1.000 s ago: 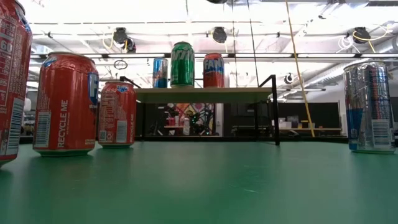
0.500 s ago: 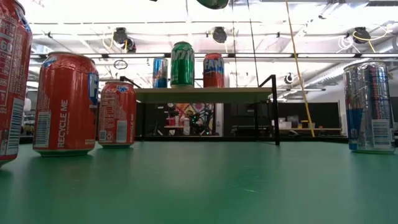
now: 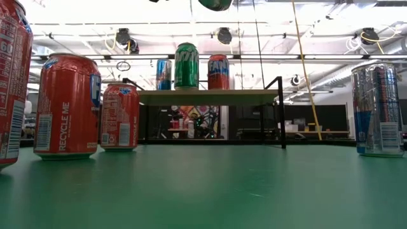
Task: Place canned beverage on shelf
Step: Put the orange soda can on the shelf aligned with the other orange soda can
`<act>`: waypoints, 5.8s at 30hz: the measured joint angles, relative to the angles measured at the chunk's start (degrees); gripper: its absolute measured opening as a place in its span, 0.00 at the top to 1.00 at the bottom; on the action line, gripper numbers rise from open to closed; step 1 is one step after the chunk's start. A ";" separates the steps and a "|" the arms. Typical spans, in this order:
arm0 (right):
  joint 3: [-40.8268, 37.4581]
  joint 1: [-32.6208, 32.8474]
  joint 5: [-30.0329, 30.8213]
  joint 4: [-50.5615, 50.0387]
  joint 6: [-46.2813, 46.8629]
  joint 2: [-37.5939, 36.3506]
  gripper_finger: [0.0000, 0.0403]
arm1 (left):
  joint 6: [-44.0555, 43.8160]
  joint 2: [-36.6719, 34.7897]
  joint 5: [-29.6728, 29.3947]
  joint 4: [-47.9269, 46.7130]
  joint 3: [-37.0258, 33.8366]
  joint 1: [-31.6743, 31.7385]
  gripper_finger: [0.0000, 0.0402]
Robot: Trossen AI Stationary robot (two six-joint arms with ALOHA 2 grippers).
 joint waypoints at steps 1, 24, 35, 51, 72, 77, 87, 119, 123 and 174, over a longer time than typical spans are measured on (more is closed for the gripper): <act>0.03 0.01 0.95 -0.15 1.71 0.00 0.20 | 0.17 0.00 -0.79 0.29 0.00 0.00 0.32; -3.52 0.33 14.24 15.34 3.63 0.15 0.12 | 11.15 0.00 -14.61 7.31 -0.04 0.15 0.33; -3.41 -1.03 13.81 15.97 3.39 -0.35 0.04 | 12.65 0.02 -17.07 7.67 -0.07 0.24 0.33; -3.41 -4.79 7.08 14.24 4.77 -0.26 0.16 | 13.64 0.02 -17.17 8.43 -0.07 0.24 0.33; -3.63 -8.49 5.06 8.30 -3.99 -3.17 0.27 | 9.61 -0.17 -14.47 6.31 0.11 -0.33 0.09; -3.43 -11.71 -2.89 2.67 -9.22 -6.09 0.27 | 9.81 -0.30 -16.15 6.34 0.09 -0.80 0.05; -1.02 -23.58 -13.43 -2.67 -16.58 -6.82 0.27 | 11.34 -6.38 -15.87 -2.40 0.04 -1.67 0.11; 2.69 -38.94 -25.51 -6.78 -25.69 7.80 0.27 | -20.16 -20.22 11.37 -43.84 -0.02 -1.11 0.18; 2.69 -39.30 -25.48 -6.60 -25.88 7.93 0.27 | -21.02 -20.22 11.47 -44.82 -0.02 -1.17 0.18; 2.67 -39.80 -26.19 -3.13 -25.89 9.68 0.16 | -21.07 -20.22 11.46 -44.73 -0.02 -1.38 0.18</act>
